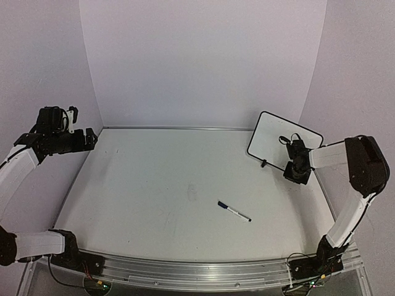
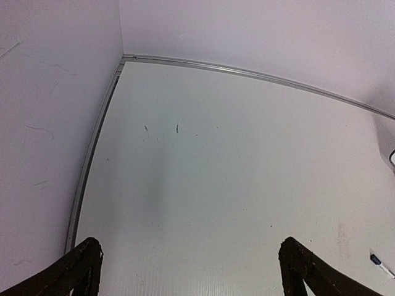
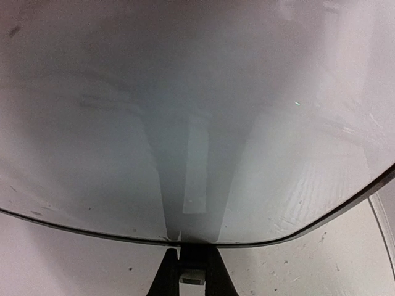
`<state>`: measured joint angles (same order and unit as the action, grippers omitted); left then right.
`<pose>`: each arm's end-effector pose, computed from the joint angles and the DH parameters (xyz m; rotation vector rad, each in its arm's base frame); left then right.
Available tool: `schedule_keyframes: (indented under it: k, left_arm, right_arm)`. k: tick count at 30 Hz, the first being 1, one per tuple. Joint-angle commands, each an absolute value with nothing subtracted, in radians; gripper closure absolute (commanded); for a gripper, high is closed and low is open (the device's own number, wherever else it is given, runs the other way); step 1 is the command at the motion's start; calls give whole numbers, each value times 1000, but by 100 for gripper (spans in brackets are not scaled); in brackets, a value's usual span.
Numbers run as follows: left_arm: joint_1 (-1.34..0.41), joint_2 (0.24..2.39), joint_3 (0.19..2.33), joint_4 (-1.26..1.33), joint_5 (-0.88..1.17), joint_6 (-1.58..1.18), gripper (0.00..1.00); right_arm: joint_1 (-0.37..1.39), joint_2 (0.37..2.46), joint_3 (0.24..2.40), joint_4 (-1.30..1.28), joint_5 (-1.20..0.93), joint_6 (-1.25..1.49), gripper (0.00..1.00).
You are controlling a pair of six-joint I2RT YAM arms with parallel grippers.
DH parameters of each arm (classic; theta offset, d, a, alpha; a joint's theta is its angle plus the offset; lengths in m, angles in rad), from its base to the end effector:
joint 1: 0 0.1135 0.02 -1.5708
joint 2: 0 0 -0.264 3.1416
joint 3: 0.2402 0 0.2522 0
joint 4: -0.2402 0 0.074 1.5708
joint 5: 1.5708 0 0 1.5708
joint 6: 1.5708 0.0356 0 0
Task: Write a sentence on the whiteboard
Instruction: Move the whiteboard stand to the corner of the board.
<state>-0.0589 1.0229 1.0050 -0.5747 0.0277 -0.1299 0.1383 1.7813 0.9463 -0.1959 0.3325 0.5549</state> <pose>0.2189 -0.0139 0.3333 -0.0609 2.1656 -0.1386 0.3377 0.0353 0.1380 0.6359 2.4424 -0.1609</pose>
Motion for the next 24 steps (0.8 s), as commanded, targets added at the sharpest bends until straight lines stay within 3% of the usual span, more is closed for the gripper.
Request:
schedule_keyframes:
  k: [1, 24]
  left_arm:
    - [-57, 1033, 998, -545, 43, -127, 1]
    - [-57, 1047, 996, -541, 52, -130, 1]
  right_arm:
    - [185, 1724, 950, -144, 272, 500, 100]
    - [561, 1782, 1033, -44, 123, 313, 100]
